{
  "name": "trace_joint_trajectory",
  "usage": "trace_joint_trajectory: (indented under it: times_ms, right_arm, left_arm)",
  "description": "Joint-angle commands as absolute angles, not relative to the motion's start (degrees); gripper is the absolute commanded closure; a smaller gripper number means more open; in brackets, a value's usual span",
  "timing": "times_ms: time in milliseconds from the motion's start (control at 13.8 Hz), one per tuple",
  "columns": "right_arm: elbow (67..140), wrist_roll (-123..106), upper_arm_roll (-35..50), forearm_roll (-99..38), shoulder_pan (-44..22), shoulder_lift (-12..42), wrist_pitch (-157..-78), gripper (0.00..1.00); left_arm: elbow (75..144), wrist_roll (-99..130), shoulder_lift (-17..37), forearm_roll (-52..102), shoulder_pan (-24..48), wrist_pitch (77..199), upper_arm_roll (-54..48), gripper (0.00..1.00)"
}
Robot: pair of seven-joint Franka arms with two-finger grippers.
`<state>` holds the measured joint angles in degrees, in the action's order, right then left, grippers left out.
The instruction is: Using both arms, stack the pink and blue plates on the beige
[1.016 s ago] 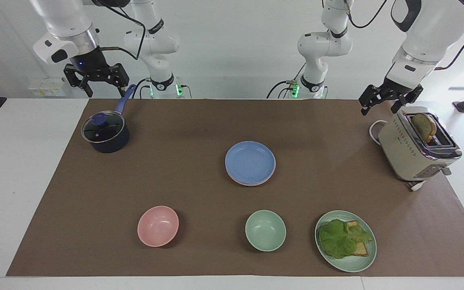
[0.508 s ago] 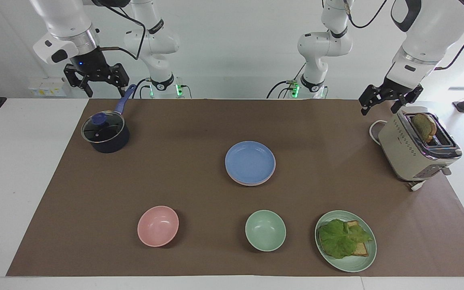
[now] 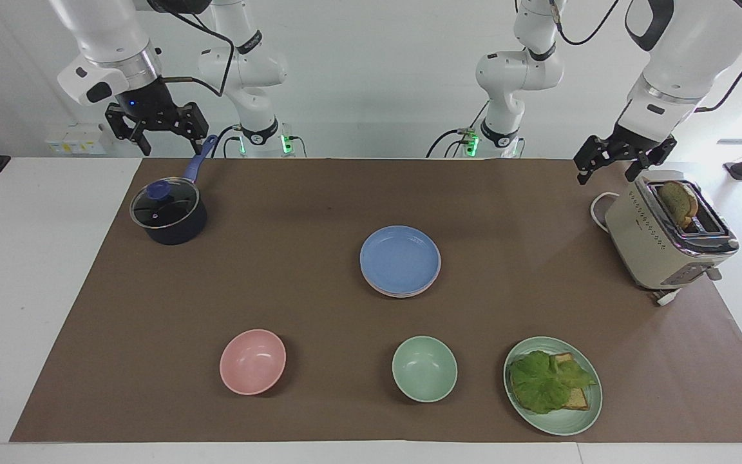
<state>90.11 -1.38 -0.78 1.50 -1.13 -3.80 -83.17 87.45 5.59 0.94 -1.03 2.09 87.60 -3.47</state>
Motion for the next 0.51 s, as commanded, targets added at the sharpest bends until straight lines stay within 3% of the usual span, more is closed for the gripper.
trace_joint_trajectory:
  times_ms: [0,435]
  right_arm:
    - [92.7,-2.6,-0.4,0.2,-0.4,-5.8,-84.3,0.0]
    - [92.9,-2.9,-0.5,-0.3,-0.4,-5.8,-84.3,0.0]
  left_arm:
    - [87.5,5.1,0.4,-1.6,1.8,86.7,-3.5,0.0]
    - [87.5,5.1,0.4,-1.6,1.8,86.7,-3.5,0.0]
